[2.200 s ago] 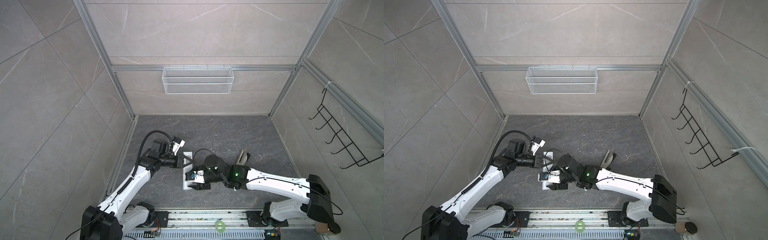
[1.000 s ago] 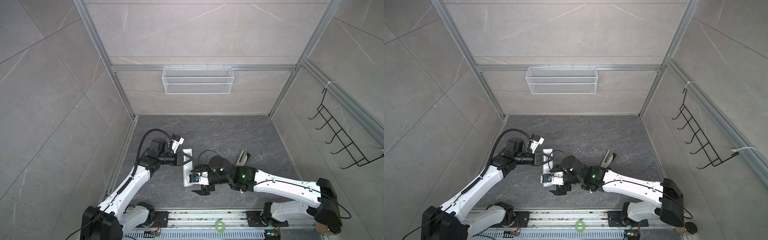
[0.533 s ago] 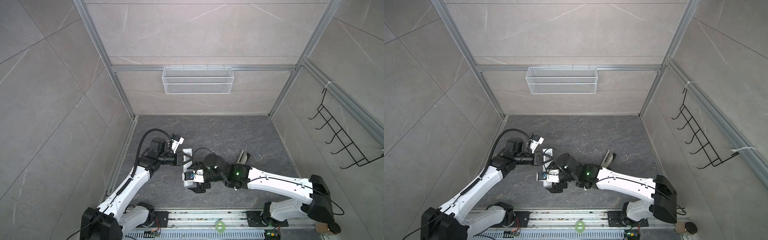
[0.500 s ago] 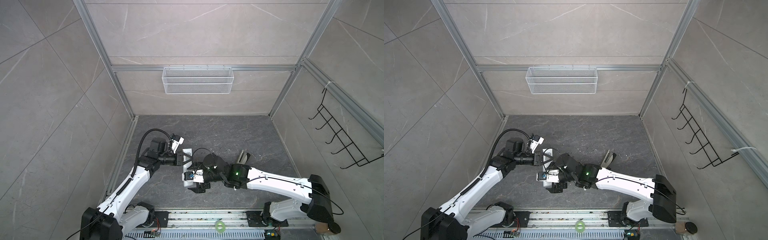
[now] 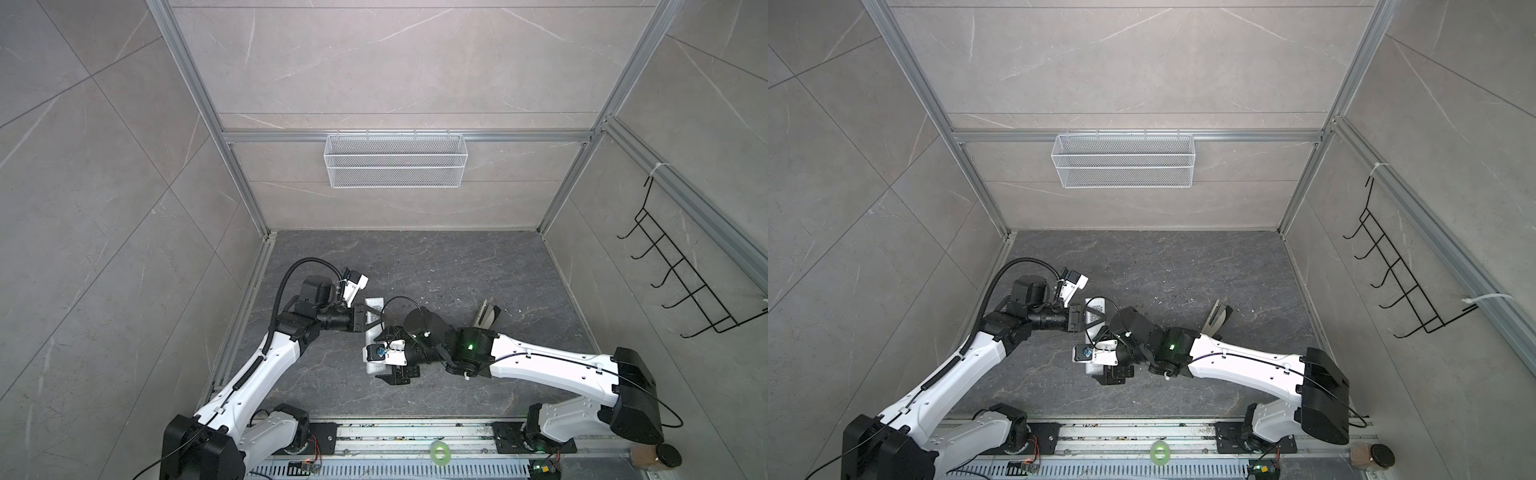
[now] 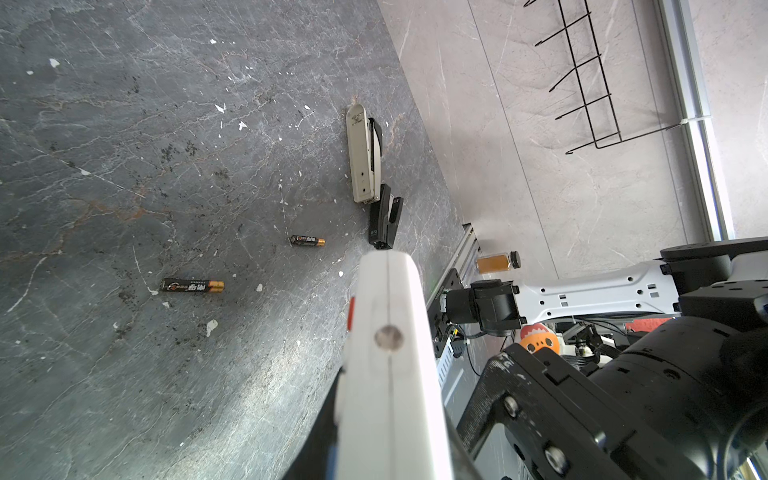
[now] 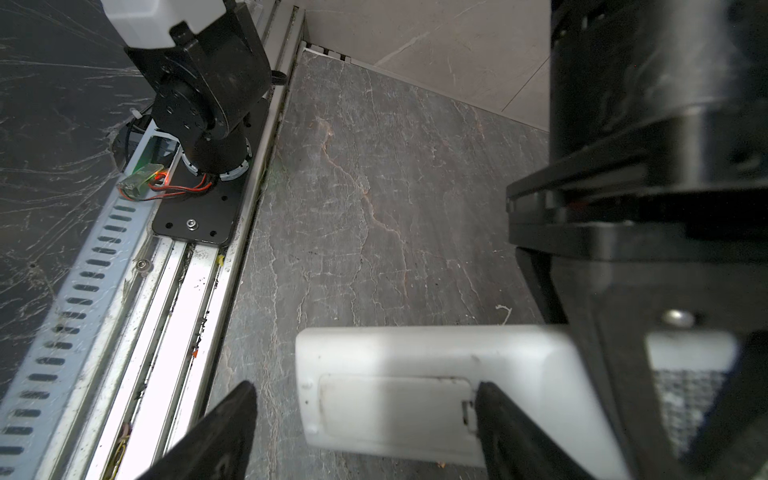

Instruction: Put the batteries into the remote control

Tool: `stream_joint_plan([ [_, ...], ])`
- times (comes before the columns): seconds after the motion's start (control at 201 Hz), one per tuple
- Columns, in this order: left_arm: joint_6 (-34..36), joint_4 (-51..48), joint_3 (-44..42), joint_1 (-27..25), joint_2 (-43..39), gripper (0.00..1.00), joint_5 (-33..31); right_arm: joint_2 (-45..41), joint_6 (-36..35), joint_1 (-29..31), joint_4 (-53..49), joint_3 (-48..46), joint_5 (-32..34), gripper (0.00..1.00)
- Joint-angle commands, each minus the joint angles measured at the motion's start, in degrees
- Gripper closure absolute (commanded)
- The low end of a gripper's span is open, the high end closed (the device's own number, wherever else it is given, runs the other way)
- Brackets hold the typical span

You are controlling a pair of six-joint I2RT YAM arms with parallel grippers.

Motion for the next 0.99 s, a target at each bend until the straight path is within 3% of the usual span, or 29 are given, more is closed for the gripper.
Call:
stream_joint_plan([
  [0.0,-0.3,2.7,1.6,0.3,-1.3,1.0,2.0,-0.4,-0.2,0.1,-3.2,0.9,-3.9,0.18],
  [0.608,0.0,2.2,1.7,0.2,-1.3,1.0,1.6,-1.8,0.0,0.2,-2.5,0.2,-3.7,0.21],
  [0.986,-0.1,2.3,1.7,0.3,-1.1,1.0,1.8,-2.1,1.4,0.2,-0.6,1.1,-0.3,0.12],
])
